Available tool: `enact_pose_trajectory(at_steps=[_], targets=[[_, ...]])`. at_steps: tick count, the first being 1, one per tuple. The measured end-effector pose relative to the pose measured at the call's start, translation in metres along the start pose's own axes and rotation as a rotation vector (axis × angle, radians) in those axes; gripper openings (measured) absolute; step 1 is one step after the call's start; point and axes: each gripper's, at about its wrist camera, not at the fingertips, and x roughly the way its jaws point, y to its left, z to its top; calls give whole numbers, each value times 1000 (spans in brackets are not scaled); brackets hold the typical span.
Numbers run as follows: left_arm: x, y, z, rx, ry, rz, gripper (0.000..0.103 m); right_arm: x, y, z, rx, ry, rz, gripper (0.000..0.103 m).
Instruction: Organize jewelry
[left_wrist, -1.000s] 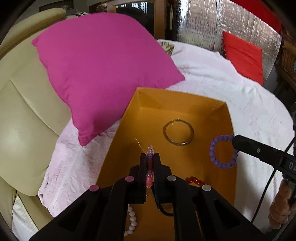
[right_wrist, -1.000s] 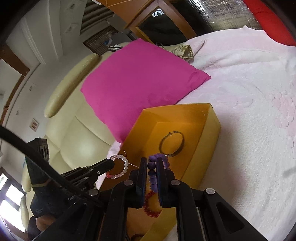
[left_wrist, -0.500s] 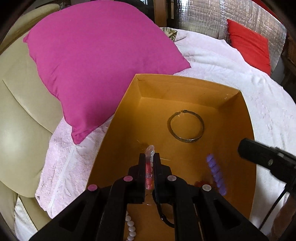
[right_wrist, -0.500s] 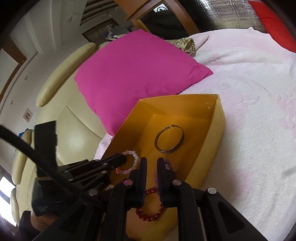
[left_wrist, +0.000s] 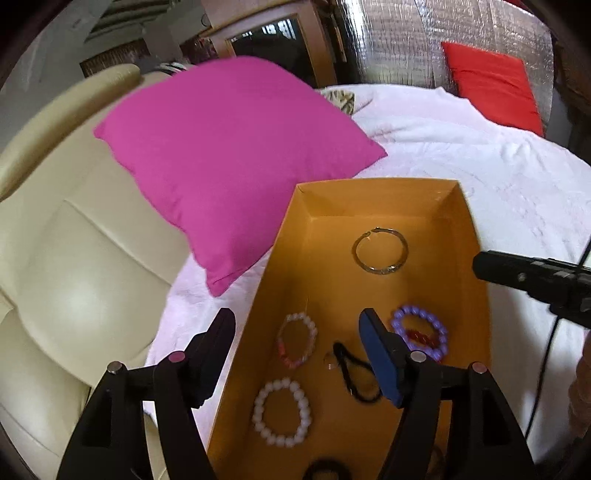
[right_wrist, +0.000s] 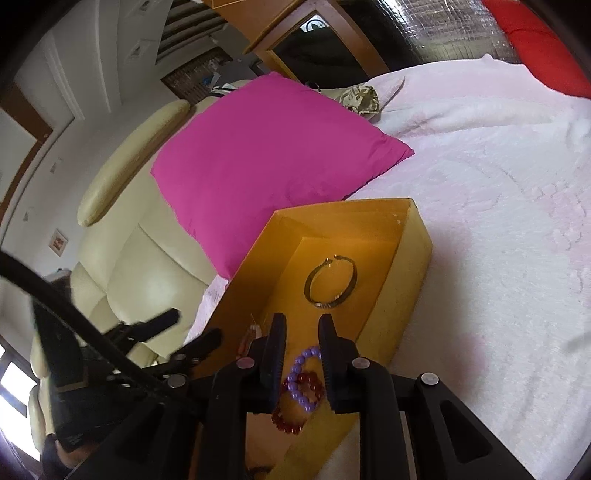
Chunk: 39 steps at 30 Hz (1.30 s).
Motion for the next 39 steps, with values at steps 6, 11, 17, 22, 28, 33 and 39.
enact_pose_trajectory(at_steps=[6,11,17,22,28,33,39], targets=[[-55,14,-21,-90,-60,7,82,-28,28,-30,-122,8,-80,39],[-105,30,-37,-168,-131,46,83,-69,53,-55,-130,-28,-103,49],[-156,39,-51,-217,-179,169,88,-126,94,-77,-187,-87,-182,56],[-198,43,-68,-232,-233,230,88,-172,121,-93,-202,-133,-225,64],[-248,43,-92,-258,-283,261,89,-221,153,-118,-237,-184,-282,65],[-290,37,-114,-251,-328,272,91,-255,177,-140,-244,-214,-315,68],[-323,43,-128,-279,-365,297,94,-282,196,-158,-250,-248,-365,71]])
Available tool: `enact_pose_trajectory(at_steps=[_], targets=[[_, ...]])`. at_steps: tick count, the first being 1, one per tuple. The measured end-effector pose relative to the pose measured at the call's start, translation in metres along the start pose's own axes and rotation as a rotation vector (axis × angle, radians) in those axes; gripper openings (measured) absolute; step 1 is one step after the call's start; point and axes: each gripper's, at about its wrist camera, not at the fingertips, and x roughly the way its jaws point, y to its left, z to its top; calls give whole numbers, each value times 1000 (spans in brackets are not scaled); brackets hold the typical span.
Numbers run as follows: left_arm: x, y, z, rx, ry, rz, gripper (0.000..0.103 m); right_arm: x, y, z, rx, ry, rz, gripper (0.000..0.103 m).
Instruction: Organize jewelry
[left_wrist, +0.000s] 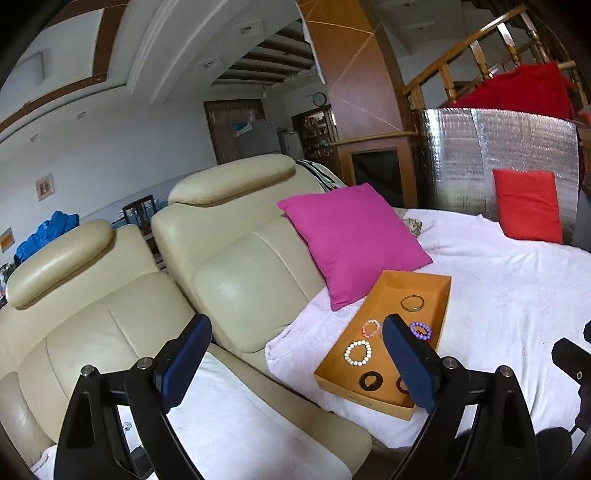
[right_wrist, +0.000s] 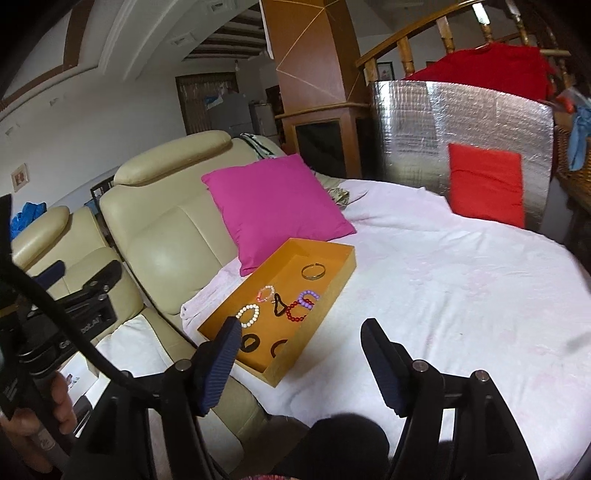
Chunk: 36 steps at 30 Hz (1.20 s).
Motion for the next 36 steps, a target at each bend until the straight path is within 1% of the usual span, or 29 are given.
enact_pose_trajectory(at_steps=[3,8,15,25,36], targets=[[-11,9,1,-19,-11,17,94,-9,4,-3,2,-3,-4,71],[-24,15,0,-12,-35,54,94,-14,15,-9,-15,9,11,71],[-23,19,-3,-12,-21,53,95,-17,29,-15,-39,8,31,71],[-18,24,-7,-28,-3,26,95,-6,37,-18,-50,19,3,71],[-15,27,-8,-24,1,22,95,-2,43,-19,-58,29,-5,71]])
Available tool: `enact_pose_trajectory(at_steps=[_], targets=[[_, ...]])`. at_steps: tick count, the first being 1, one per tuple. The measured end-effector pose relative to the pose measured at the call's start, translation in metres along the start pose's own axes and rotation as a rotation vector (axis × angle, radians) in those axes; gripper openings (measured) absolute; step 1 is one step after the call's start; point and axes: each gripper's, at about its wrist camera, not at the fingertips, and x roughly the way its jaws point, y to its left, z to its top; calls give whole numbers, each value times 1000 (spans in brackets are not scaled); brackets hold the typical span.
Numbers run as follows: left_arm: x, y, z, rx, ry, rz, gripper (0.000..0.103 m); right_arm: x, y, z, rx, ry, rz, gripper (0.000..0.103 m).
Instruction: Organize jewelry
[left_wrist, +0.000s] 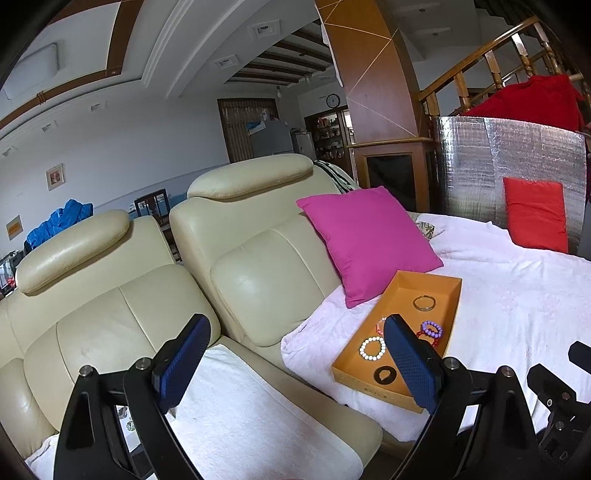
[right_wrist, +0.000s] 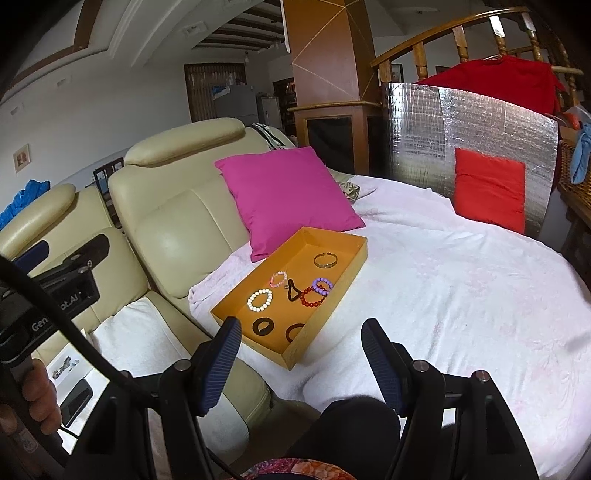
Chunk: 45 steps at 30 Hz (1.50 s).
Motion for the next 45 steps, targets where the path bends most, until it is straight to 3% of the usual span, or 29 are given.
enact_pose_trajectory(at_steps=[45], targets=[[17,7,-6,-15,15,-20,95,17,14,11,-16,7,-35,71]])
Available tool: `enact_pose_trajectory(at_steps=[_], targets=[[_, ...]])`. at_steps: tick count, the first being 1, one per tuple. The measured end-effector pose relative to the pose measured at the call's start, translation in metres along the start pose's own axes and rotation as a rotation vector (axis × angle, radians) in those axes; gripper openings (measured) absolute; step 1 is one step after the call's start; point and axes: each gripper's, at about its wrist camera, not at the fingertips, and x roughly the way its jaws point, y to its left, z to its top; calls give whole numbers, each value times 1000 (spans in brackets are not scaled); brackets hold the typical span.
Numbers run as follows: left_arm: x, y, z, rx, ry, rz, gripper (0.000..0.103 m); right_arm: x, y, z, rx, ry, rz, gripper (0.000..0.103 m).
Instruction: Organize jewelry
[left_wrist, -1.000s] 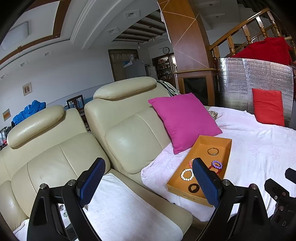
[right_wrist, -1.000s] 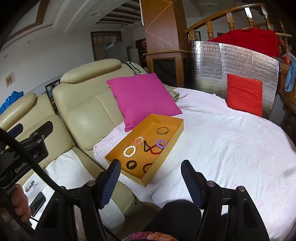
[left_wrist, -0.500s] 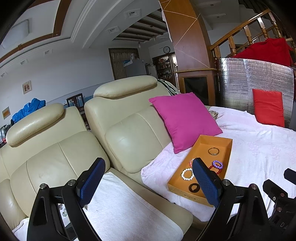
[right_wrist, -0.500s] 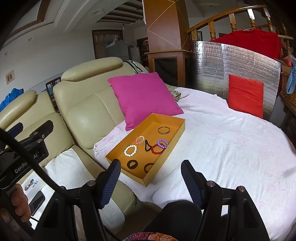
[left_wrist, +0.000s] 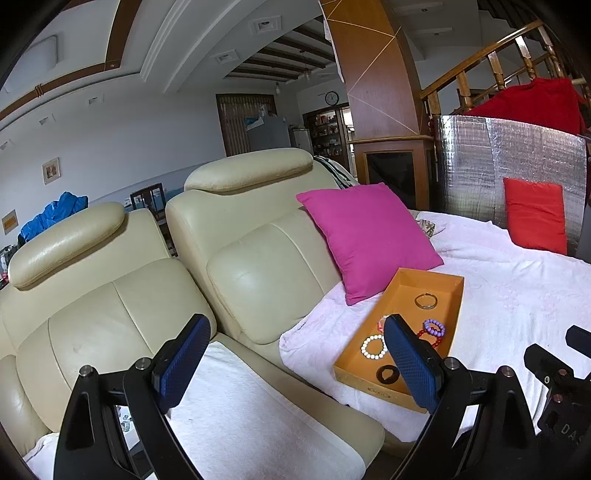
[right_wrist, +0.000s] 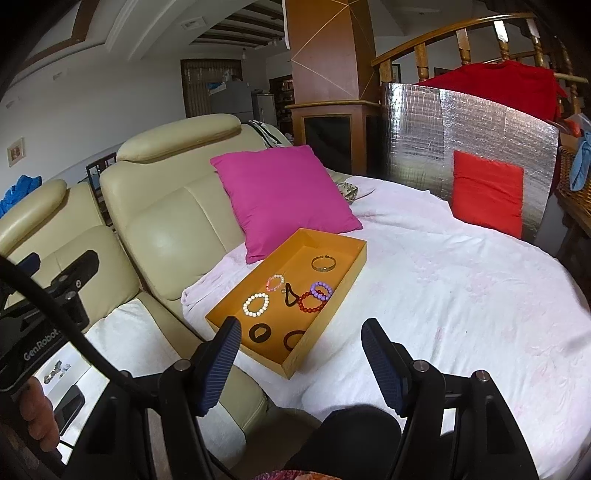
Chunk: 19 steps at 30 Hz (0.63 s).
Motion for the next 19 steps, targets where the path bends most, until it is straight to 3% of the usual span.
enact_pose_trajectory(at_steps=[14,16,19], targets=[[31,-3,1,-2,37,-9,95,28,3,10,-14,21,-9,71],[38,-8,-1,4,40,-21,95,38,-1,13,-6,24,0,72],[50,-32,0,31,55,-101,95,50,-16,17,13,26,16,71]])
